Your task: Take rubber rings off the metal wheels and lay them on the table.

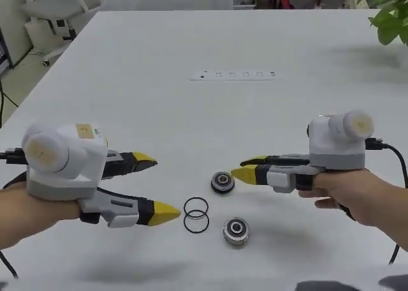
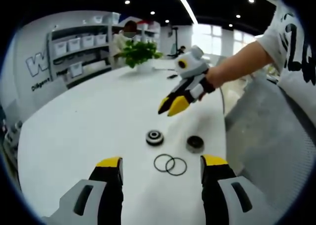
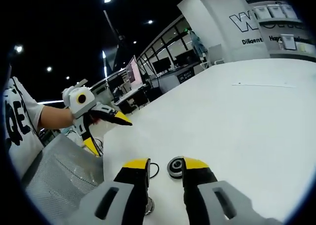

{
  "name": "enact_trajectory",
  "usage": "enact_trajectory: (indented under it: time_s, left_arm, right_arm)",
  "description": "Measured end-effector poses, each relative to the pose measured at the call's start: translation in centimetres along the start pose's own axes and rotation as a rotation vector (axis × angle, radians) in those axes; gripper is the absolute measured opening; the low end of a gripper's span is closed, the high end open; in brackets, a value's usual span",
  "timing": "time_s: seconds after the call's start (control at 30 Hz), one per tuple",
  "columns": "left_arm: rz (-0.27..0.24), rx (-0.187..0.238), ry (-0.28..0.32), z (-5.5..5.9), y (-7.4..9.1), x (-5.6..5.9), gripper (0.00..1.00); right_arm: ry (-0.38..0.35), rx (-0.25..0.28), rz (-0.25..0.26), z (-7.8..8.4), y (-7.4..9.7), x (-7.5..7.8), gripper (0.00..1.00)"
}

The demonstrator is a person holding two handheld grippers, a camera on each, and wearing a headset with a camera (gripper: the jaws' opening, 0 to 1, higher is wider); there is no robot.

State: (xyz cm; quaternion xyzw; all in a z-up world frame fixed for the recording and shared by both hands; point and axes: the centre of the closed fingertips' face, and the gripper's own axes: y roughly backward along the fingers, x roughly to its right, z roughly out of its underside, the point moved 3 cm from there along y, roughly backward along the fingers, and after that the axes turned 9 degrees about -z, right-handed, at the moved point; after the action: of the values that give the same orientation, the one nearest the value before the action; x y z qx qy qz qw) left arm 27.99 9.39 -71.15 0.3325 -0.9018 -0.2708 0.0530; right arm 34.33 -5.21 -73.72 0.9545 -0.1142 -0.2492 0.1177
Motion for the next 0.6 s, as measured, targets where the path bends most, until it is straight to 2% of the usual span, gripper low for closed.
enact_trajectory:
  time_s: [0.3,0.6]
  left_arm:
    - [0.000,-0.006,0.009,-0.1,-0.9,-0.7,0.63]
    - [-0.002,-0.019,0.020,0.3,-2.1,-1.2,0.62]
  right_arm:
    - [0.060,-0.046,0.014,0.7,0.3,-0.1,0.24]
    - [0.103,-0.097,0.028,1.8,-0.1,0.5,0.24]
